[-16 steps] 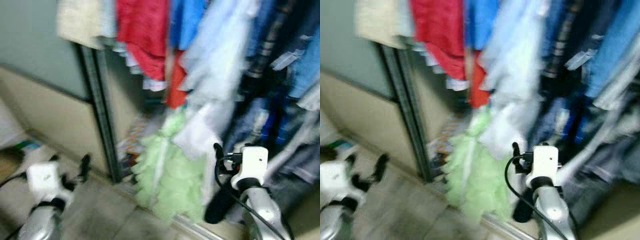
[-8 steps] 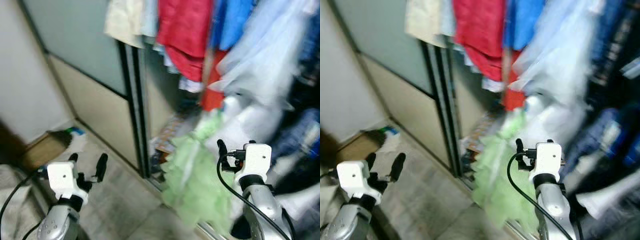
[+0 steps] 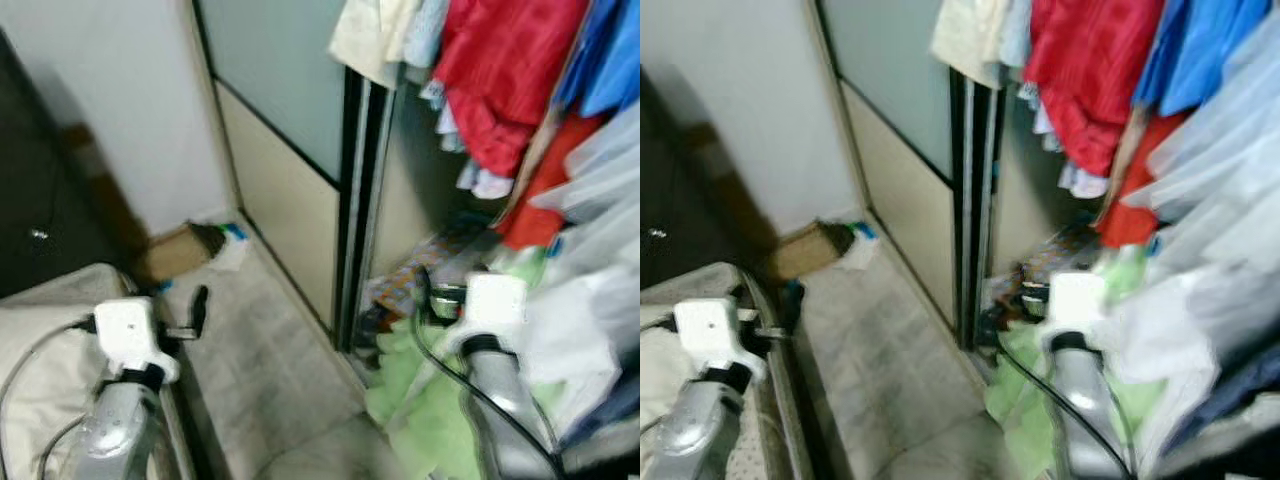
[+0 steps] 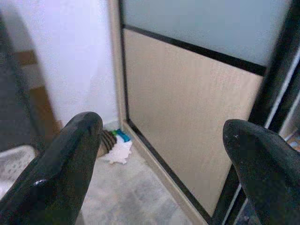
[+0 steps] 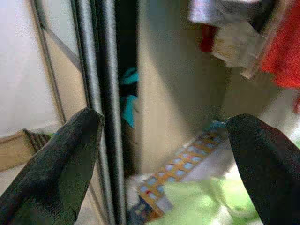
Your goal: Clean up the room
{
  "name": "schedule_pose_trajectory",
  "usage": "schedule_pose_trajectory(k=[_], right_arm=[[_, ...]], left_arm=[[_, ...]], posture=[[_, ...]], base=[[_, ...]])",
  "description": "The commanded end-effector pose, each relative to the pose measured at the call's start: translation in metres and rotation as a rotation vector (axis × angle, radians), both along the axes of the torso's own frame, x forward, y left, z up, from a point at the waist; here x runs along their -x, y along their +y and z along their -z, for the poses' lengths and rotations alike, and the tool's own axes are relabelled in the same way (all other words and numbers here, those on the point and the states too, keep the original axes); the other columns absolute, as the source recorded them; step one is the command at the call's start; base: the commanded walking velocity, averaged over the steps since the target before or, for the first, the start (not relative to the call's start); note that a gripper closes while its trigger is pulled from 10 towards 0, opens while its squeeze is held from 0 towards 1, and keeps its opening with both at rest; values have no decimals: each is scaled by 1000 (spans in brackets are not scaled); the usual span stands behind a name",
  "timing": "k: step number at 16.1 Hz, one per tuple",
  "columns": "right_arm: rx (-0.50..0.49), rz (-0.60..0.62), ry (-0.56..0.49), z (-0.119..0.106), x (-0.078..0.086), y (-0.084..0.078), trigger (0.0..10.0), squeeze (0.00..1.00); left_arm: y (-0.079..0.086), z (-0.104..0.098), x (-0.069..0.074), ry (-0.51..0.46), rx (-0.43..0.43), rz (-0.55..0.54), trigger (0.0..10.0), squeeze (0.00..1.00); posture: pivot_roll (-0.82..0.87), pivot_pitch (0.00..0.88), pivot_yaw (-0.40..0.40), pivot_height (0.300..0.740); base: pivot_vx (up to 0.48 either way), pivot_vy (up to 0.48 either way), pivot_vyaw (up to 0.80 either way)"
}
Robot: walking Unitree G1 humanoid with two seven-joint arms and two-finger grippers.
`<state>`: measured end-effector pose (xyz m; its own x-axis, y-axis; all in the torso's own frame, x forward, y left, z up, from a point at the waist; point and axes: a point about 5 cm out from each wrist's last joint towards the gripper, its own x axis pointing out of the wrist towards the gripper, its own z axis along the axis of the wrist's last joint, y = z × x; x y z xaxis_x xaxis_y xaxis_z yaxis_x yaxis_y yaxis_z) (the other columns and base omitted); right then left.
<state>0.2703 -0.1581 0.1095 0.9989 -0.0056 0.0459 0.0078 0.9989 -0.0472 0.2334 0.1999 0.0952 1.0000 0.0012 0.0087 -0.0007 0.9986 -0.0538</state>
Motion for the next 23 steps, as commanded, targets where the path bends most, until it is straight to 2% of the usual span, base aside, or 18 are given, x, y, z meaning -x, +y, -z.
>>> schedule_pose_trajectory(k=[1,4,7,14,23], right_arm=[[8,17,2,1,0,-6,10000,0],[28,-15,2,2,0,-1,10000,0],[21,-28,10,2,1,-2,10000,0],[29,-68,19,2,-1,0,10000,0],[34,-80,15,1,-2,0,10000,0]], left_arm=[[-5,-2,-2,-5,-15,24,10000,0],[-8,-2,-1,4,-15,35,10000,0],[-13,-1,-2,5,12,39,10000,0],[-16,-1,-2,5,34,35,10000,0],[-17,-1,-4,3,27,50,10000,0]], posture=[[-8,45,30,740],[-5,47,15,740],[-14,45,-8,740],[-14,58,-24,740],[-13,51,-22,740]], base=[[0,0,0],[0,0,533],[0,0,610],[0,-44,0],[0,-352,0]])
